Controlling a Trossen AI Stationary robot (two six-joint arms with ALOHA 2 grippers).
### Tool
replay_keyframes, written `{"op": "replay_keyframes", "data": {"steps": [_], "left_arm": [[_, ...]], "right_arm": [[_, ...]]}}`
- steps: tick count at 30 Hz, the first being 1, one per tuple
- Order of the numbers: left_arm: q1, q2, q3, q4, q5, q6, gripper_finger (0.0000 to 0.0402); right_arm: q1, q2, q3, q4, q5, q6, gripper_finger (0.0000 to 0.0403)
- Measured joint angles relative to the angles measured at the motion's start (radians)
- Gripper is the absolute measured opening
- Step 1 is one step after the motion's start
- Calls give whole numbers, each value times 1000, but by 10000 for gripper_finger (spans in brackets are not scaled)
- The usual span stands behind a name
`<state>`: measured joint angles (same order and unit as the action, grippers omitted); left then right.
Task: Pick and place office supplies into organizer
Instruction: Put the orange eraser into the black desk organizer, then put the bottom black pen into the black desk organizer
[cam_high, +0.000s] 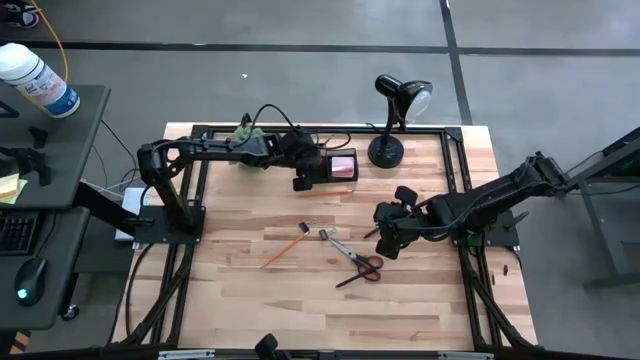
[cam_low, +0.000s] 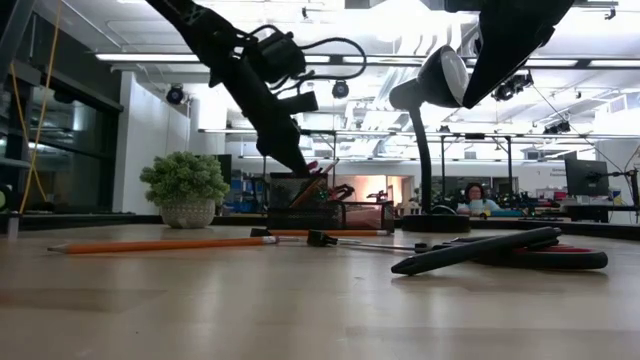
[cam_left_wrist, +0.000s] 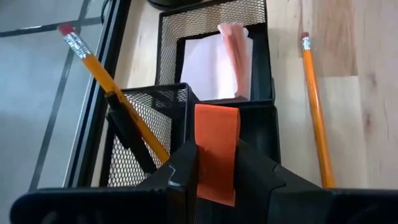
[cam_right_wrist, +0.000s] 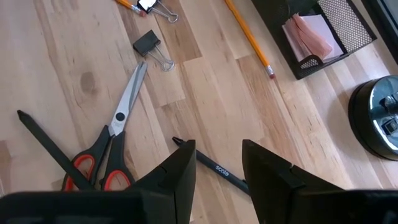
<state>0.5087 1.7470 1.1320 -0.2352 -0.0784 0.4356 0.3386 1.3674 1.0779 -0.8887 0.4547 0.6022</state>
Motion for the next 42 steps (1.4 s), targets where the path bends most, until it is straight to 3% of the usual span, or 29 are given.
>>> {"op": "replay_keyframes", "data": {"steps": [30, 42], "left_arm": [[-5, 6, 0, 10, -34, -82, 69], [-6, 6, 0, 10, -28, -82, 135]], "right_arm": [[0, 0, 0, 0, 7, -8, 124], [0, 0, 0, 0, 13, -8, 124]]}}
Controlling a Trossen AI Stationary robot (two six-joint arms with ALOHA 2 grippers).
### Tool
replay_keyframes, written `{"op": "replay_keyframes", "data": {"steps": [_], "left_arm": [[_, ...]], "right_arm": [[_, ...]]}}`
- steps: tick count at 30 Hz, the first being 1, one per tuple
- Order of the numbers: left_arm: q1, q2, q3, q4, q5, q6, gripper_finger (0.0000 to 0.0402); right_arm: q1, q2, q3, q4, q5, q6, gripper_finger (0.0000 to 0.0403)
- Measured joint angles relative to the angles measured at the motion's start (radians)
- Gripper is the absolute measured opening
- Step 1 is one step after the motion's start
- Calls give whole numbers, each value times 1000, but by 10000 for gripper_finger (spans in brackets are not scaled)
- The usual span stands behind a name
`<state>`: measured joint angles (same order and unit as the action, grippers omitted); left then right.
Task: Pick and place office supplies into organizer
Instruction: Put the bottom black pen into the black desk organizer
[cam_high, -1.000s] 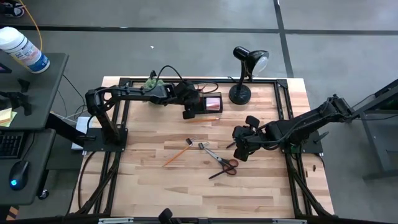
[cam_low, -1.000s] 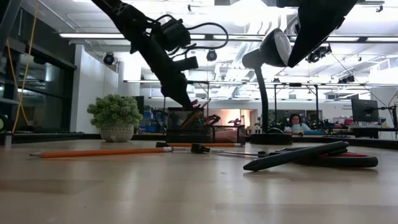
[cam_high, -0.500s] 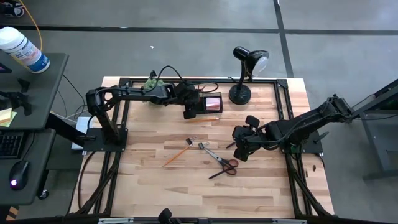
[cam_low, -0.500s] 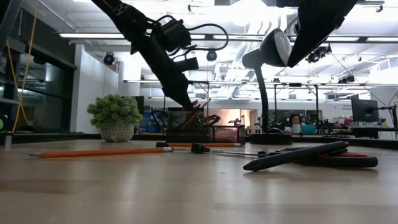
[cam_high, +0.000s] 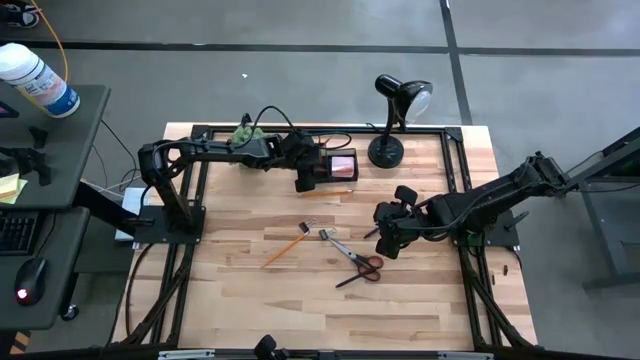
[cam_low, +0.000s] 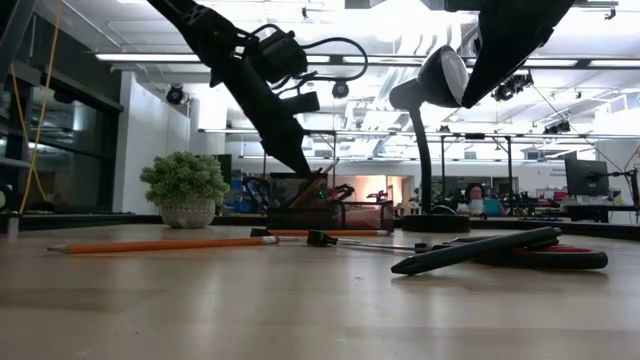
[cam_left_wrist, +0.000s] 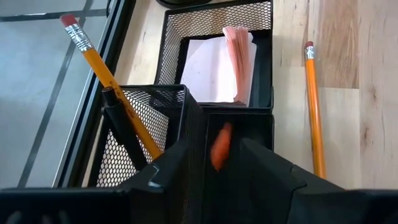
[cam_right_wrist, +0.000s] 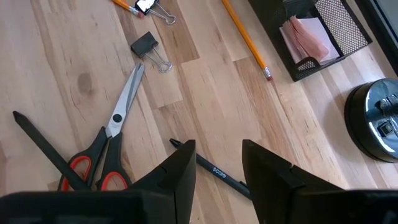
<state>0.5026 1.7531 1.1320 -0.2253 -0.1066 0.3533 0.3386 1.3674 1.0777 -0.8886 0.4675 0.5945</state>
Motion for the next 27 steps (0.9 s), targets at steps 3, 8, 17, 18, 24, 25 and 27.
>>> {"op": "replay_keyframes", "data": {"steps": [3, 8, 17, 18, 24, 25, 27], "left_arm": [[0, 0, 0, 1, 0, 0, 147], [0, 0, 0, 15, 4, 0, 161], [1, 0, 0, 19, 59, 1, 159], [1, -1, 0, 18, 73, 2, 159], [-41, -1, 0, 15, 164, 7, 156], [-55, -1, 0, 14, 176, 9, 156], [-92, -1, 0, 14, 188, 17, 154]], "right_arm": [[0, 0, 0, 0, 0, 0, 124], [0, 0, 0, 0, 1, -9, 124], [0, 0, 0, -7, -10, -15, 124], [0, 0, 0, -14, -17, -15, 124], [26, 0, 0, -168, -57, 47, 124], [35, 0, 0, -193, -58, 54, 124], [49, 0, 0, -225, -62, 65, 124]]}}
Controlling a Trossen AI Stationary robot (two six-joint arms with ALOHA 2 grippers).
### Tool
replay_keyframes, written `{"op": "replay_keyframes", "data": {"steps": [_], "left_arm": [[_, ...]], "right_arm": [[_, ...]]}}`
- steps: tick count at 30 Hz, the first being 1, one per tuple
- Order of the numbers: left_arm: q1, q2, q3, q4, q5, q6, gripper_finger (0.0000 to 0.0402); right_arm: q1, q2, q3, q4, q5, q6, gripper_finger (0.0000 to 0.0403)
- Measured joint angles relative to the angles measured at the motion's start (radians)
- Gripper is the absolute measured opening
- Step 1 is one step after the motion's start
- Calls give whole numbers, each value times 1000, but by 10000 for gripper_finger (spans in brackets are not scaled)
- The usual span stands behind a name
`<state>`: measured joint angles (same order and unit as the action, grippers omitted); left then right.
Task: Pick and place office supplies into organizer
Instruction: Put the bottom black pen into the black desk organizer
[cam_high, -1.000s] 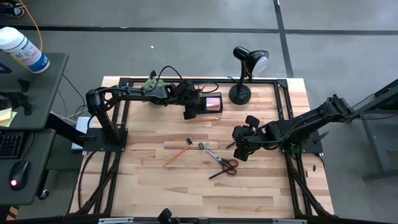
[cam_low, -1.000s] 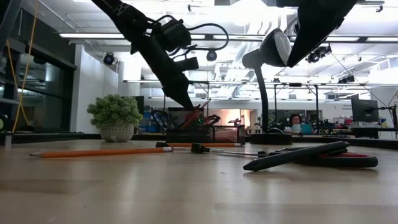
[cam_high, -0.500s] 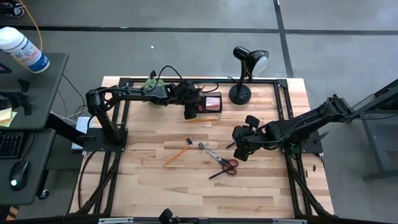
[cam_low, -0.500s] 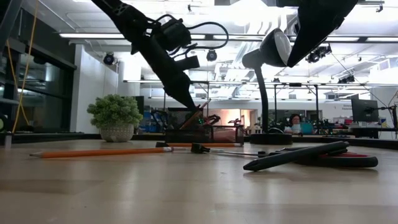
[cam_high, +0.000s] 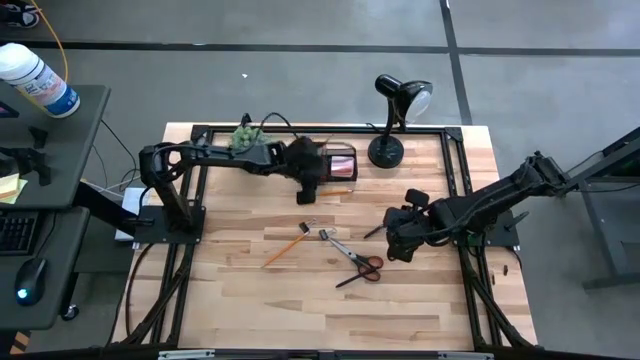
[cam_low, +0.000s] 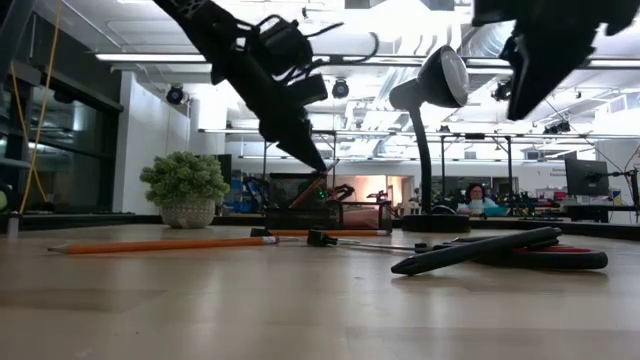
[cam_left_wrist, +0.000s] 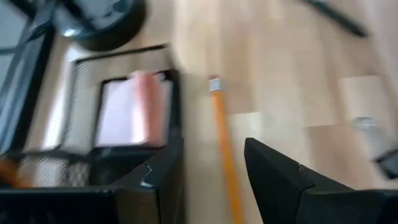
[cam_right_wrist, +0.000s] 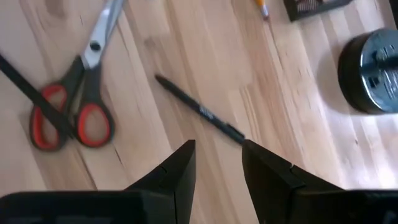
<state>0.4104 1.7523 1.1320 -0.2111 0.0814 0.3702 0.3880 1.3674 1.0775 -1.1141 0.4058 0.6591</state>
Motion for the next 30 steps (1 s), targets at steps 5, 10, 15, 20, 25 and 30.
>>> {"op": "replay_keyframes", "data": {"steps": [5, 10, 15, 20, 25, 30], "left_arm": [[-91, 0, 0, -11, 19, -23, 155], [-172, 0, 0, -69, 53, -11, 152], [-226, 0, 0, -114, 68, -20, 146], [-273, 0, 0, -167, 42, -36, 146], [-304, 0, 0, -185, 40, -84, 143], [-343, 0, 0, -174, 31, -164, 136]], "right_arm": [[25, 0, 0, -14, -23, 38, 124], [27, 0, 0, -14, -7, 44, 124], [24, 0, -19, 29, 67, 41, 124], [24, 0, -117, 189, 10, 40, 124], [25, 0, -207, 354, -142, -13, 124], [25, 0, -223, 398, -216, -175, 124]]}}
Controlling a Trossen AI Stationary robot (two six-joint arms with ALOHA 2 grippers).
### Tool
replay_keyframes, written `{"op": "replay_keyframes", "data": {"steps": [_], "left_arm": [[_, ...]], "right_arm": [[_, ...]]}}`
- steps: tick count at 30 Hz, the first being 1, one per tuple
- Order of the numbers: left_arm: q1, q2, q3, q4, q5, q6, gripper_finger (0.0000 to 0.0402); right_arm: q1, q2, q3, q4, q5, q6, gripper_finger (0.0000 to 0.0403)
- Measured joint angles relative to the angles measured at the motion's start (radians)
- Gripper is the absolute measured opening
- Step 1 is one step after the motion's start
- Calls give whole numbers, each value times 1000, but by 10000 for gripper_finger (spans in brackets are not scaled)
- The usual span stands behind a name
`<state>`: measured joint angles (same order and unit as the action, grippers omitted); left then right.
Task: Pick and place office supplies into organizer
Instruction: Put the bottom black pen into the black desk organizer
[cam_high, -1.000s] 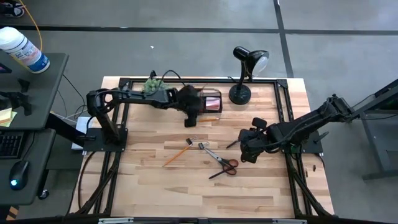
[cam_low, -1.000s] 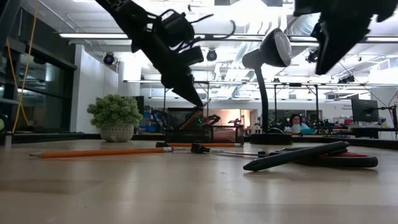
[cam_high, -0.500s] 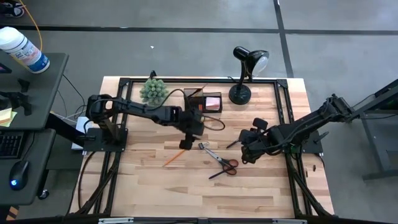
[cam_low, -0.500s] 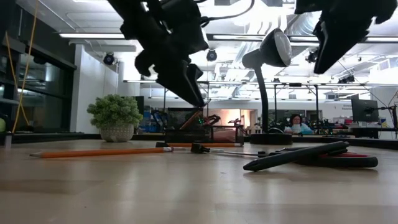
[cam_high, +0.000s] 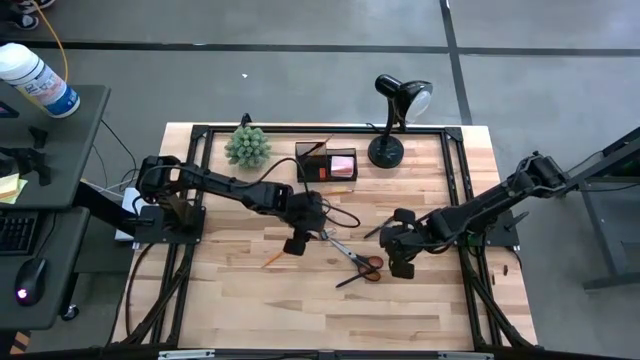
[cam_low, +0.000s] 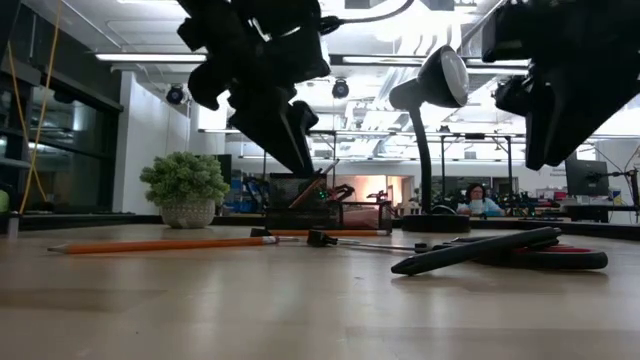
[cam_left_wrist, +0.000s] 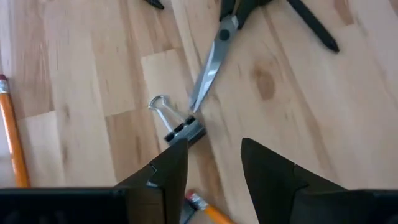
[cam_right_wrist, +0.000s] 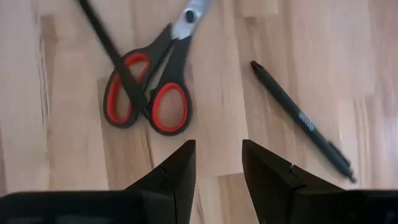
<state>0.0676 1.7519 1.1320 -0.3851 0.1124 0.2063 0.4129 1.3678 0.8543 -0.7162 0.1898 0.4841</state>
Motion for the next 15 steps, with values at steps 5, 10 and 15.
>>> {"op": "replay_keyframes", "data": {"steps": [5, 10, 15], "left_arm": [[-63, 0, 0, 41, -72, -133, 127], [-156, 0, 0, 66, -150, -270, 121], [-254, -9, 0, 78, -225, -354, 117]], "right_arm": [[-16, 0, 2, 26, -34, -153, 124], [-27, 0, 2, 86, -66, -222, 124], [-26, 0, 3, 157, -78, -239, 124]]}}
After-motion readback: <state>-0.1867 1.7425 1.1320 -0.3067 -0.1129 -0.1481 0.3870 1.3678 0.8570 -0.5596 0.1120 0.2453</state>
